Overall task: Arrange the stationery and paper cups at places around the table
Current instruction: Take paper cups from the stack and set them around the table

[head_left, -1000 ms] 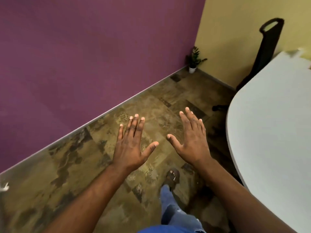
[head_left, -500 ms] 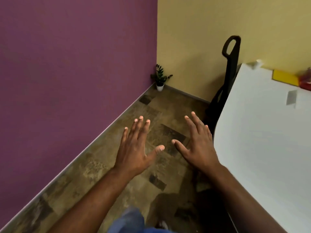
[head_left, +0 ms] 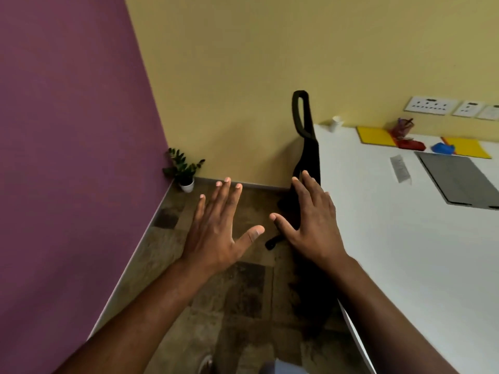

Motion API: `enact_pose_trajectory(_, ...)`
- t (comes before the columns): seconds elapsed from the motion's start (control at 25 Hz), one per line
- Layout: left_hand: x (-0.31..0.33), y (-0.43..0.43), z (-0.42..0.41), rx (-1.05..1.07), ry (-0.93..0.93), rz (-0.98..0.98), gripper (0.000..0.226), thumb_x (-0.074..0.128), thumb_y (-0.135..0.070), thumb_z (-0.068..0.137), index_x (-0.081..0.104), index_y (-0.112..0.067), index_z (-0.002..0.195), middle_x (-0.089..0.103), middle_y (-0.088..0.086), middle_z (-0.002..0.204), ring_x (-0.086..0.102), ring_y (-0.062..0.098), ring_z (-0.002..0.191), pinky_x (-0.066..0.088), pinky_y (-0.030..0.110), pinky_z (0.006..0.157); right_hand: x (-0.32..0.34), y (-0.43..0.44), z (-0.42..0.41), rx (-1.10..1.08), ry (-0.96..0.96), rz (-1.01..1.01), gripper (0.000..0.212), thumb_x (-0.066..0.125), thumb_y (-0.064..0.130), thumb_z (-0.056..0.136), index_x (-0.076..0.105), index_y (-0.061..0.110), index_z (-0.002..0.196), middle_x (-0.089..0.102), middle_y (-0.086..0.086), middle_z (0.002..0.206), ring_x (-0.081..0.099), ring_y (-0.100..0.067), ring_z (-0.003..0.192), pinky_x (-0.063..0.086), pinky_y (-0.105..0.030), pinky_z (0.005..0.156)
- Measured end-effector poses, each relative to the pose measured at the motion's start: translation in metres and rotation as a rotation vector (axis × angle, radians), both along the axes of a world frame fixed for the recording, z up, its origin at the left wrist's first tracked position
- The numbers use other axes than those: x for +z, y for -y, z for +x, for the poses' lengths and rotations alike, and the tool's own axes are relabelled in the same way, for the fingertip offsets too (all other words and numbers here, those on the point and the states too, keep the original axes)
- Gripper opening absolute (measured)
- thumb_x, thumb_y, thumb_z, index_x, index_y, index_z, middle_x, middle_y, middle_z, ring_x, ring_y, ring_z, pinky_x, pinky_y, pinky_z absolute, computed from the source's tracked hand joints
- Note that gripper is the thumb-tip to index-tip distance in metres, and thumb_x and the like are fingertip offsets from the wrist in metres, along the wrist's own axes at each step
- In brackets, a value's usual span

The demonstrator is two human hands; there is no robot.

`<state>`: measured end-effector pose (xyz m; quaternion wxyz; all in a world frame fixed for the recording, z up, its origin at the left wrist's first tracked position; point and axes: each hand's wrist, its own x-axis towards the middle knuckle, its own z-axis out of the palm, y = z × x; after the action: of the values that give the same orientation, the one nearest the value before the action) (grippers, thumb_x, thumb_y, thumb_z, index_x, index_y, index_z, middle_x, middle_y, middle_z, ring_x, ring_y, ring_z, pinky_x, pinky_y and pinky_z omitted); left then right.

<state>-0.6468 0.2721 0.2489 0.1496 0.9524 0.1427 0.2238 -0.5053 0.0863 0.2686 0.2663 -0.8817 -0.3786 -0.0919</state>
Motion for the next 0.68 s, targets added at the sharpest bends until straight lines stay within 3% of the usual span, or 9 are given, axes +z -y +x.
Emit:
enact_pose_trajectory(0.24,0.027,-0.082,0.161,-0.233,-0.023,0.059,0.094,0.022,-0.086,0.092,0.005,-0.027,0.164,-0.001,-0.002,0.173,-0.007,0.011,0.159,0.009,0.051,0.128,0.021,-0.057,0.108,-0.217,-0.019,0.002,0.090,0.038,0.081,0.088,0.013,0.034,0.160,0.000,0.007,0.171,-0.001,-0.014,0.157,0.006,-0.049,0.127)
enact_pose_trajectory(0.68,0.008,-0.158,0.503,-0.364,-0.090,0.066,0.094,0.019,-0.088,0.091,0.001,-0.031,0.164,-0.006,-0.003,0.173,-0.005,0.012,0.159,0.010,0.051,0.128,-0.015,-0.110,0.400,-0.423,-0.160,0.028,0.089,0.033,0.084,0.086,0.012,0.038,0.159,-0.001,0.008,0.171,0.000,-0.016,0.157,0.009,-0.054,0.126)
